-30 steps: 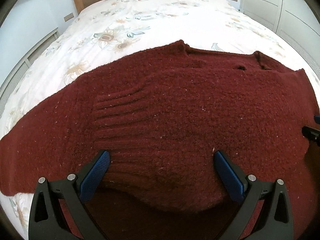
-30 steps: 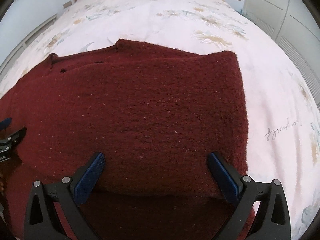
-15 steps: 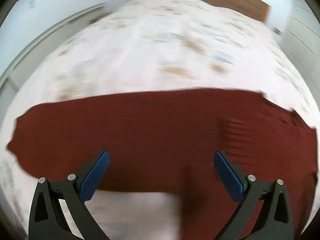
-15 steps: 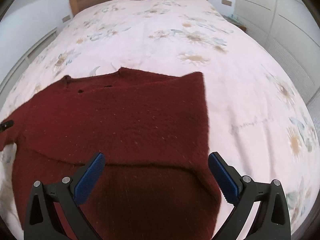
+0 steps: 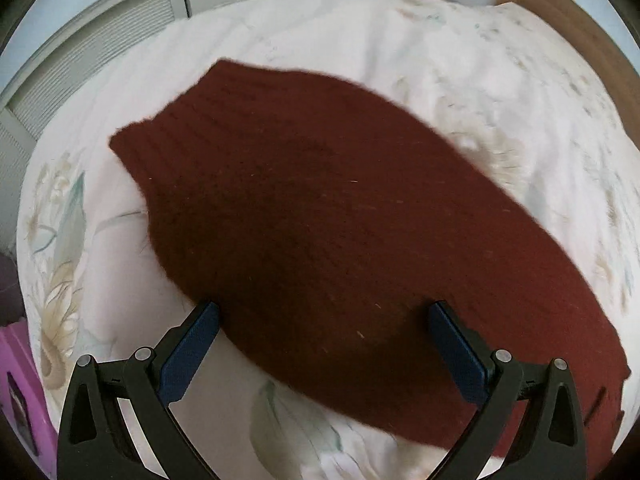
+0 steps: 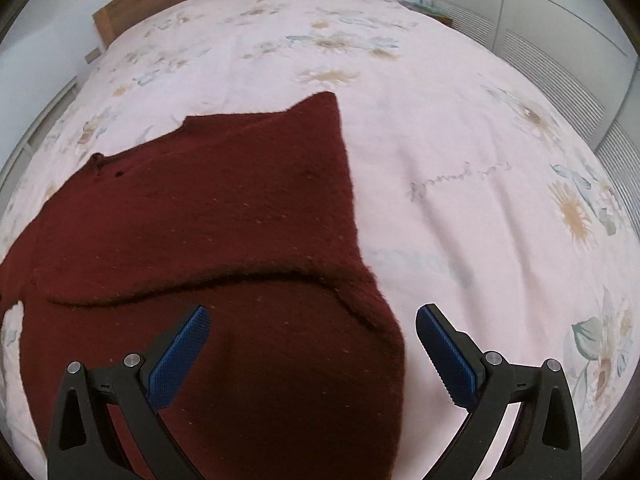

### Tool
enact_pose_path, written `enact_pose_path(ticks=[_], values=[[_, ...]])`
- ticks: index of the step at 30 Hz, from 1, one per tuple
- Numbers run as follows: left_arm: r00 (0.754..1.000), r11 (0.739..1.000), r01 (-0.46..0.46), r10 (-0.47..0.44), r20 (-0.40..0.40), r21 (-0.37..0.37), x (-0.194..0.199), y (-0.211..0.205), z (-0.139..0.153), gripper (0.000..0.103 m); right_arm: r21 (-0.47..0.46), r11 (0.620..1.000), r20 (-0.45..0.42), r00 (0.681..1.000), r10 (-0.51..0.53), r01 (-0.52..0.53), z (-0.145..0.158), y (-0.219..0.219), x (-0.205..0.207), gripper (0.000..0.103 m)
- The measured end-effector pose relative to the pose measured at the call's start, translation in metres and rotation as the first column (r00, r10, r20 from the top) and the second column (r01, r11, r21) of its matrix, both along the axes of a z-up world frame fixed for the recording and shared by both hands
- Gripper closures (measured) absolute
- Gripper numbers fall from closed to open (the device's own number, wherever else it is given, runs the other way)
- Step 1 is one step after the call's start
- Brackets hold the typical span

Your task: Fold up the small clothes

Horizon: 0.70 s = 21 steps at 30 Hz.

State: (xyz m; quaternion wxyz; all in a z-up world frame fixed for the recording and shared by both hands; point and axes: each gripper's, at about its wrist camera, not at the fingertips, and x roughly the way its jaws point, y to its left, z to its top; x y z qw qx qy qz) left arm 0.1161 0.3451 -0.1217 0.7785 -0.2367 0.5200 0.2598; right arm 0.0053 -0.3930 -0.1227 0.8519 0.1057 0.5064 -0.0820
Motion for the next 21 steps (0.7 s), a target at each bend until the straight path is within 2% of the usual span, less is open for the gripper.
enact_pose_path(ticks=[4,7,8,9,10,12,13,14,15,17,21], values=[[1.000,1.000,0.012,-0.012,-0.019,0.022,0.017,-0.001,0.003,0.001,0.002,1.000,-0.005,1.000,-0.014,0.014,-0.002,-0.003,-0.002,0.000],[1.000,1.000,0.006,-0.006,-0.008,-0.011,0.017,0.005,0.000,0.003,0.005,1.000,0.005,1.000,-0.012,0.012,0.001,-0.003,-0.003,0.000],[1.000,1.000,0.010,-0.010,-0.001,-0.018,0.015,0.007,0.000,0.008,0.008,1.000,0.008,1.000,-0.011,0.011,0.001,-0.003,-0.003,0.000],[1.000,1.000,0.017,-0.017,0.004,-0.017,0.014,0.010,0.000,0.019,0.010,1.000,0.008,1.000,-0.010,0.010,0.001,-0.002,-0.003,0.000],[1.000,1.000,0.026,-0.026,0.008,-0.009,0.012,0.012,0.002,0.026,0.011,1.000,0.008,1.000,-0.009,0.009,0.001,-0.001,-0.003,0.000],[0.999,0.999,0.032,-0.032,0.028,-0.004,0.003,0.016,0.010,0.058,0.011,1.000,0.008,1.000,-0.005,0.005,0.001,0.000,-0.003,0.000],[0.999,0.999,0.034,-0.034,0.038,-0.006,0.001,0.018,0.015,0.066,0.014,1.000,0.008,1.000,-0.003,0.003,0.001,0.001,-0.003,0.000],[0.998,0.999,0.038,-0.037,0.048,-0.008,0.000,0.020,0.020,0.083,0.015,1.000,0.008,1.000,-0.001,0.001,0.001,0.002,-0.002,0.000],[0.997,0.999,0.044,-0.043,0.057,-0.012,-0.001,0.021,0.025,0.089,0.016,1.000,0.007,1.000,0.001,-0.001,0.001,0.003,-0.002,0.000],[0.994,0.997,0.075,-0.074,0.084,-0.002,-0.001,0.016,0.041,0.091,0.012,1.000,0.006,1.000,0.012,-0.012,0.002,0.005,0.000,0.000],[0.966,0.980,0.199,-0.200,0.161,0.023,-0.010,-0.014,0.078,0.092,-0.007,1.000,0.014,0.999,0.030,-0.030,0.010,0.010,0.005,0.000]])
